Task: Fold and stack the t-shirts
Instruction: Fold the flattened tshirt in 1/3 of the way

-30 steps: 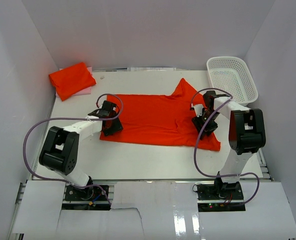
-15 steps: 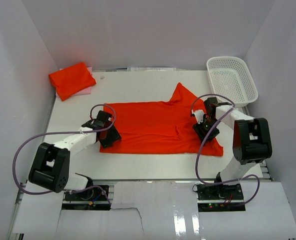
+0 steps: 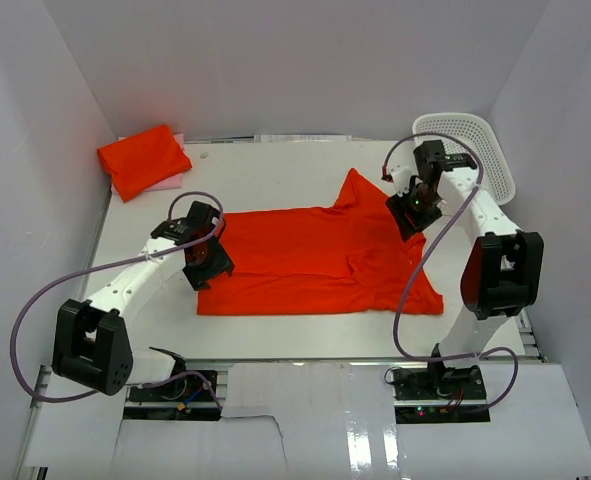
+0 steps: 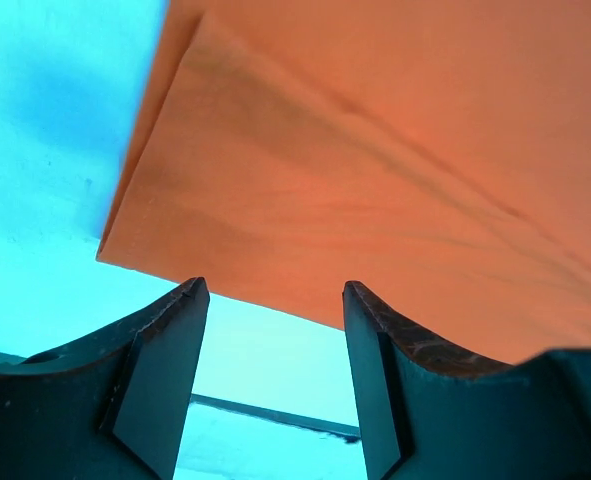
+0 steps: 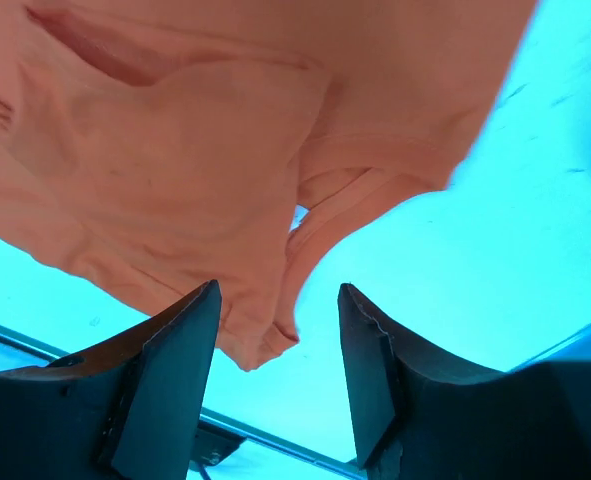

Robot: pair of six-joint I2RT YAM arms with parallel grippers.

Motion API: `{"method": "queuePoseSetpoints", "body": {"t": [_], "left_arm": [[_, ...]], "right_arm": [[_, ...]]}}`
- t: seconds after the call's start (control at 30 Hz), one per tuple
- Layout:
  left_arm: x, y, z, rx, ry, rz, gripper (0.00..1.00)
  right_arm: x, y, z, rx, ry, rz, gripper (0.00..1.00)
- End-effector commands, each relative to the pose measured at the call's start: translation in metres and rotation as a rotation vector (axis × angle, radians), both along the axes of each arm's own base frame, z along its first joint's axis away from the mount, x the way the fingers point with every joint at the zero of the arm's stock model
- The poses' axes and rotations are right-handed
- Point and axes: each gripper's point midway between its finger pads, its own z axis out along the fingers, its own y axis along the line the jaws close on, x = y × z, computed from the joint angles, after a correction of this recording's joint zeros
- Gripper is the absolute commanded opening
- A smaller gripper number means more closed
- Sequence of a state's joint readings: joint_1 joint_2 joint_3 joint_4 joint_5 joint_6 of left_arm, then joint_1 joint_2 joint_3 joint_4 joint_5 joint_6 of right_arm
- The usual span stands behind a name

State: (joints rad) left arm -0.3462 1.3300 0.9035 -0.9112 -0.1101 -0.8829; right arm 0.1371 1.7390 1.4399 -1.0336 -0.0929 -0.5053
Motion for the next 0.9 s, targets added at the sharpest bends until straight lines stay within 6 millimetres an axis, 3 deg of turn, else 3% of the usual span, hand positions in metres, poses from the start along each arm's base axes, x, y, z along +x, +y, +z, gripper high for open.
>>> {"method": "queuePoseSetpoints", "body": {"t": [0.0,0.03,0.1,0.17,0.23,0.27,0.33,0.37,0.43,0.47,0.67,0.87], "left_arm": [[0.011,0.005,0.036,0.025,-0.066,0.007,0.68],[0.022,0.003,0.051,0.019,-0.102,0.002,0.68],[0.036,0.008,0.054,0.051,-0.109,-0.003,0.68],[0.057,0.009,0.06,0.047,-0.13,-0.04,0.69],[0.084,0.015,0.053,0.057,-0.123,-0.036,0.69],[0.092,0.023,0.05,0.077,-0.121,-0.039,0.69],[0.113,0.026,0.037,0.084,-0.113,-0.036,0.69],[0.125,0.032,0.039,0.076,-0.125,-0.015,0.69],[0.14,0.034,0.024,0.068,-0.102,-0.018,0.69],[0.151,0.04,0.027,0.075,-0.114,-0.001,0.69],[0.18,0.052,0.003,0.104,-0.077,0.027,0.69],[0.207,0.069,0.007,0.132,-0.136,0.069,0.69]], "right_arm": [[0.01,0.008,0.031,0.045,0.012,0.009,0.57],[0.017,0.011,0.036,0.056,-0.006,0.012,0.57],[0.033,0.015,0.037,0.073,-0.01,0.017,0.57],[0.058,0.027,0.055,0.123,-0.064,0.032,0.57],[0.09,0.036,0.058,0.157,-0.103,0.021,0.57],[0.103,0.039,0.044,0.159,-0.087,0.015,0.57],[0.126,0.044,0.042,0.165,-0.126,0.004,0.57],[0.148,0.049,0.041,0.173,-0.172,0.009,0.57],[0.166,0.057,0.038,0.182,-0.215,0.011,0.57],[0.181,0.062,0.034,0.191,-0.26,0.021,0.57],[0.217,0.093,0.019,0.308,-0.402,0.043,0.63],[0.262,0.121,0.013,0.452,-0.523,0.023,0.72]]}}
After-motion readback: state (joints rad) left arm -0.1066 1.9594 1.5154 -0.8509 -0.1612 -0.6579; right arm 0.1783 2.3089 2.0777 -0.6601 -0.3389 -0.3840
